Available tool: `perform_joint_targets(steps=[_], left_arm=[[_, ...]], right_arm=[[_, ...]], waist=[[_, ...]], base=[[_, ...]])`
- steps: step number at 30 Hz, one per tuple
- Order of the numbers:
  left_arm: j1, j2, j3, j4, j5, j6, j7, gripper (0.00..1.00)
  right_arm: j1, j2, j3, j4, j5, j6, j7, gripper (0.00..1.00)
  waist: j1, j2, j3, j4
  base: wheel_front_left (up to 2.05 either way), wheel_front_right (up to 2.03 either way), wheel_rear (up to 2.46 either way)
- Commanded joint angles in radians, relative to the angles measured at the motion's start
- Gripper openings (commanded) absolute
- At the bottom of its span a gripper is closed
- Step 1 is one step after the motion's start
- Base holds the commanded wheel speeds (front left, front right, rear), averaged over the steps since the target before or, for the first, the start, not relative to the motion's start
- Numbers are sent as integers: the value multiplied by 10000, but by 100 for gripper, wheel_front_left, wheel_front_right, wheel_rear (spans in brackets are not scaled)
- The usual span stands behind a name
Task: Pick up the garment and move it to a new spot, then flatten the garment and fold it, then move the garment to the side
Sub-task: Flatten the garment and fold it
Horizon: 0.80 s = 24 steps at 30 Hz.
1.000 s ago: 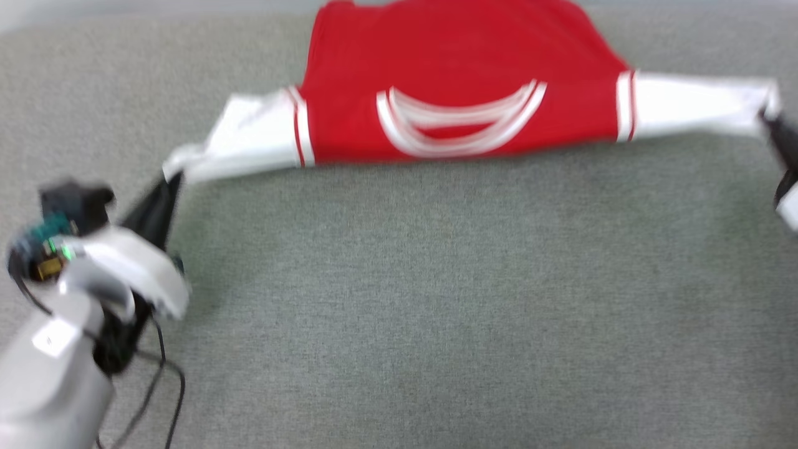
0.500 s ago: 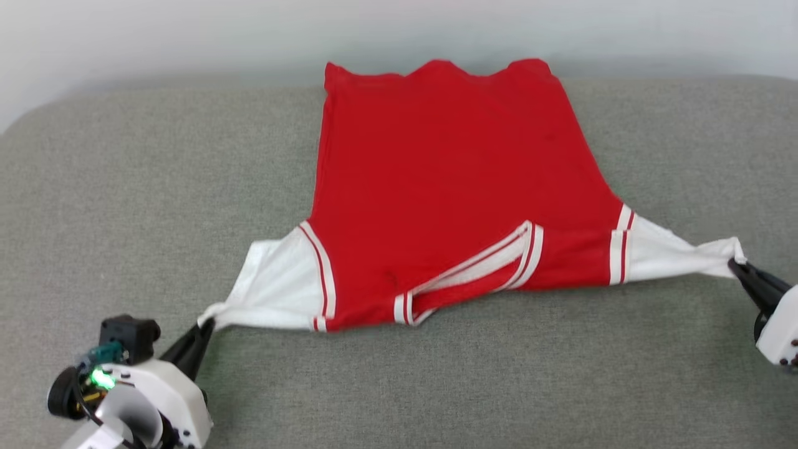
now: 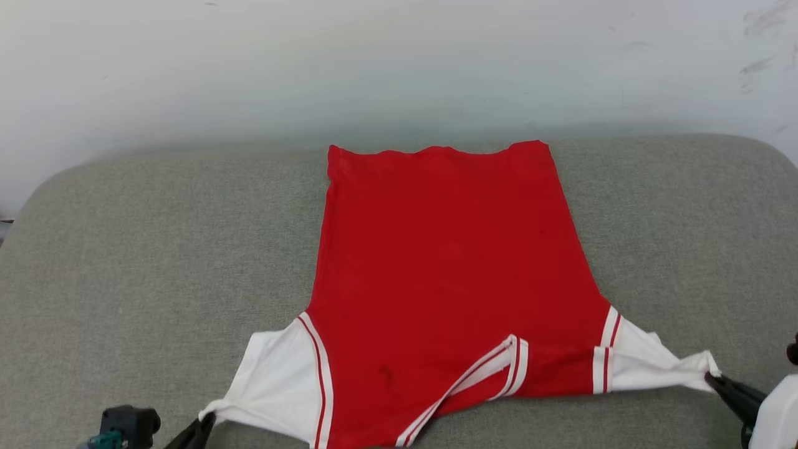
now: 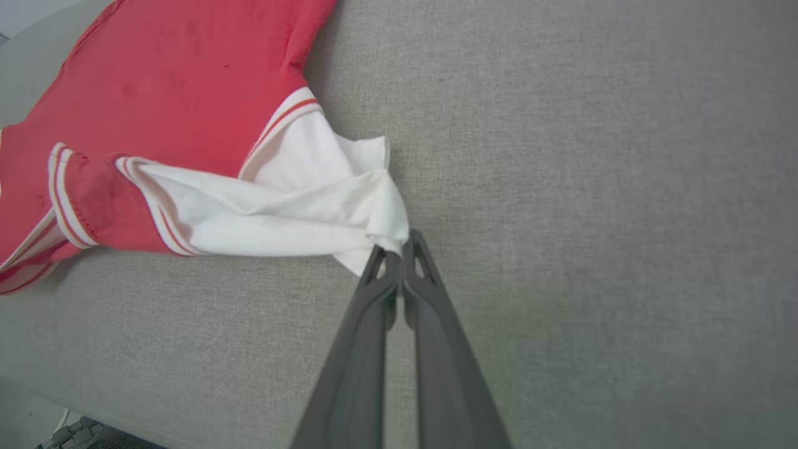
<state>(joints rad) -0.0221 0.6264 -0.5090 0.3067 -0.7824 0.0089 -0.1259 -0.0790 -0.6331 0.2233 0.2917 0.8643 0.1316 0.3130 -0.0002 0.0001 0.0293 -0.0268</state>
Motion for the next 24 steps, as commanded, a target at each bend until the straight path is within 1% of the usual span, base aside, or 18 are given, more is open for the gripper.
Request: perform_joint_targets(steps=[1,6,10,11,12,15,18,21,24], left_arm=[[383,139,-68,-170,-8,86,50,0],[932,295,-142,-746,19,308,74,0],[896,299,-187,-1205,37,423,195,0],[812,307,-196,-1327,60,439,227,0],[707,332,-211,-1479,133,446,251,0],[505,277,-198,-1975,65,481,431,0],[319,369,-269,-2699,-3,551,892,0],[163,528,-380,-3672,4,659,1471,0],[90,753,-479,-4668,76,834,1998,0]], right_arm=[[424,-188,88,-154,-3,-18,20,0],[1360,-338,52,-528,271,-18,89,0],[1679,-428,-66,-629,429,-18,290,0],[1640,-436,-117,-670,448,-18,350,33],[1536,-446,-190,-747,470,-16,370,100],[1243,-423,-420,-918,675,-15,698,100],[856,-396,-771,-1273,906,-13,1091,100],[351,-349,-1225,-1768,1089,-13,1609,100],[-345,-241,-1629,-2230,1035,-13,2316,100]], waist=[[2,-1,-87,-32],[2,-1,-86,-19],[2,-1,75,-3],[2,-1,126,1],[2,-1,195,13],[2,-1,397,89],[2,-1,694,241],[2,-1,1102,467],[2,-1,1591,733]], base=[[0,0,0],[0,0,0],[0,0,0],[0,0,0],[0,0,0],[0,0,0],[0,0,0],[0,0,0],[0,0,0]])
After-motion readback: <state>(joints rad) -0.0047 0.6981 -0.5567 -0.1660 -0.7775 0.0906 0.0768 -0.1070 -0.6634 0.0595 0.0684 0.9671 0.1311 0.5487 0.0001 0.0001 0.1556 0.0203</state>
